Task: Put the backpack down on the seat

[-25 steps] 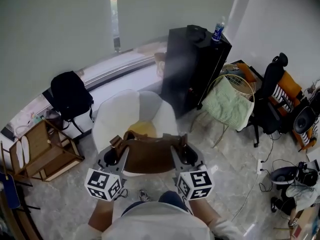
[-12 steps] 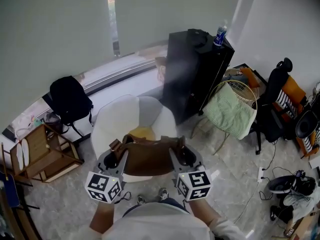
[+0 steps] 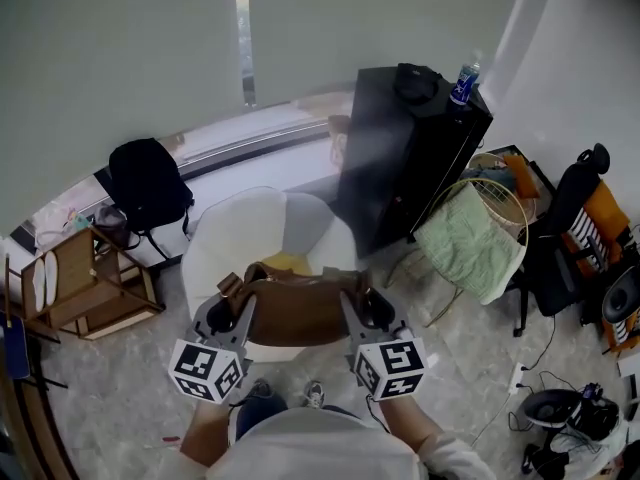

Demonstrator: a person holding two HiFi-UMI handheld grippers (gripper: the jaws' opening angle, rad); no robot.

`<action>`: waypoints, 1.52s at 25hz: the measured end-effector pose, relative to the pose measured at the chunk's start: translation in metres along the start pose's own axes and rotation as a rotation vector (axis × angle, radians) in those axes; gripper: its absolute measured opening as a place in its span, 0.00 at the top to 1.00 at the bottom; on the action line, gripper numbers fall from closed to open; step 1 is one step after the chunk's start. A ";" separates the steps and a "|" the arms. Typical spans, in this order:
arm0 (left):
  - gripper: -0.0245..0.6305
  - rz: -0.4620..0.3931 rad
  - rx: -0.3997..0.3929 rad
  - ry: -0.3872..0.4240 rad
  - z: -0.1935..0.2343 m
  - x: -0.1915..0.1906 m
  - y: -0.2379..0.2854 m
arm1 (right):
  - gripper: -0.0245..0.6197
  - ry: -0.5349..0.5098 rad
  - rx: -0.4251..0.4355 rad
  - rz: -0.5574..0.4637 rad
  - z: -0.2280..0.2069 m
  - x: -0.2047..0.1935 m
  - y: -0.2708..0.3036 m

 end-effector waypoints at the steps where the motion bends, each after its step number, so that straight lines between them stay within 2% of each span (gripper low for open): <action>1: 0.80 0.004 0.007 -0.003 0.000 -0.001 0.002 | 0.69 0.003 0.006 0.005 -0.003 0.000 0.003; 6: 0.80 0.020 0.022 -0.010 0.021 -0.007 0.013 | 0.69 0.012 0.021 0.019 -0.003 -0.006 0.030; 10: 0.80 0.021 0.006 -0.005 0.050 -0.001 0.031 | 0.69 0.015 -0.001 0.017 0.003 -0.002 0.059; 26: 0.80 0.031 -0.180 0.038 0.172 0.029 0.102 | 0.69 0.050 -0.175 -0.022 0.043 0.013 0.163; 32: 0.80 0.043 -0.178 0.036 0.184 0.025 0.116 | 0.69 0.060 -0.176 -0.008 0.039 0.009 0.180; 38: 0.80 0.035 -0.135 0.022 0.180 0.020 0.134 | 0.69 0.048 -0.135 -0.002 0.013 0.008 0.196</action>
Point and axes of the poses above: the fingertips, and each gripper's own axes: y forward along the fingers, z to its left, x out of its top, the point moved 10 cm from there along -y, backward along the fingers, and after that the axes turned 10 degrees about x, right-handed, at the moved point
